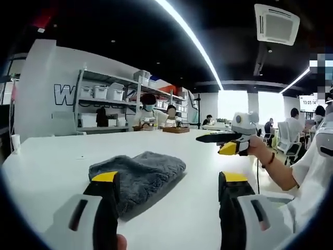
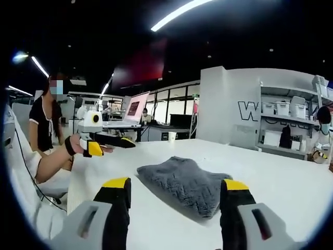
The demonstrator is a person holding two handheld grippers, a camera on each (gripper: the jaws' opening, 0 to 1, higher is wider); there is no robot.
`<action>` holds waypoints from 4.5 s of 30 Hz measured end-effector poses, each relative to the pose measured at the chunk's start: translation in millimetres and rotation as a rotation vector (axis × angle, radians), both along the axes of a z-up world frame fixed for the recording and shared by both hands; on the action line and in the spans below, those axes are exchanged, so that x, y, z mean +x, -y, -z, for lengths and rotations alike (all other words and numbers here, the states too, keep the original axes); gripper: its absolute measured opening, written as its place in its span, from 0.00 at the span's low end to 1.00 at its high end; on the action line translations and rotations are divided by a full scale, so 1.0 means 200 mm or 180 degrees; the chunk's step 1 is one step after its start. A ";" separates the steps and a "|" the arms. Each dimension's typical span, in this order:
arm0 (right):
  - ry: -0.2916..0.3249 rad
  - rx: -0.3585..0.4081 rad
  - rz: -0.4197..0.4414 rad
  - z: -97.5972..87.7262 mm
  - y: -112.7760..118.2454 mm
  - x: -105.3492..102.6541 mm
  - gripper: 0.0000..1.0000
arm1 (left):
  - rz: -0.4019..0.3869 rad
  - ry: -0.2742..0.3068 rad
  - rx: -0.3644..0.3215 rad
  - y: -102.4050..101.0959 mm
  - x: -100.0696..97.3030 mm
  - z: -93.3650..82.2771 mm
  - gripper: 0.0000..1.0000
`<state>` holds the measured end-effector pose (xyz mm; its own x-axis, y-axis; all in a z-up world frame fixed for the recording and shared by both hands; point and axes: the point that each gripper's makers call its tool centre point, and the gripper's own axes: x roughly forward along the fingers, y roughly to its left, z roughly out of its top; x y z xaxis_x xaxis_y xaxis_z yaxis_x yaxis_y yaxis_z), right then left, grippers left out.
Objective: Open the folded towel by lifting each exposed corner and separating the folded layers until the towel lies flat within the target outline without major curled edges
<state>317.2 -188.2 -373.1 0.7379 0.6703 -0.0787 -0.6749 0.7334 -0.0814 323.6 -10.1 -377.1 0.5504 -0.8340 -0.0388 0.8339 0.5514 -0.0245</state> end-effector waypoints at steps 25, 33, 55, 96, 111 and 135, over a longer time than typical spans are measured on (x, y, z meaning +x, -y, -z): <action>-0.0052 -0.0066 0.0012 0.02 0.00 0.08 0.65 | -0.0033 -0.0160 -0.0049 -0.01 0.11 0.04 0.76; -0.0041 -0.0058 0.0026 0.01 0.00 0.10 0.64 | -0.0041 -0.0190 -0.0071 0.00 0.13 0.05 0.75; -0.0033 -0.0054 0.0092 0.02 0.04 0.22 0.55 | -0.0104 -0.0115 -0.0076 0.02 0.19 0.02 0.75; -0.0185 -0.0118 0.0193 0.08 0.06 0.36 0.47 | -0.0219 -0.0338 -0.0209 0.05 0.33 0.05 0.69; -0.0308 -0.0083 0.0212 0.11 0.05 0.41 0.45 | -0.0269 -0.0369 -0.0222 0.05 0.37 0.05 0.68; -0.0329 -0.0089 0.0206 0.12 0.03 0.49 0.42 | -0.0272 -0.0433 -0.0250 0.07 0.42 0.08 0.66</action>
<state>414.2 -194.8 -398.0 0.7665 0.6181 -0.1744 -0.6321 0.7741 -0.0348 408.4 -25.1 -394.0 0.6136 -0.7878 -0.0543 0.7701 0.6122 -0.1795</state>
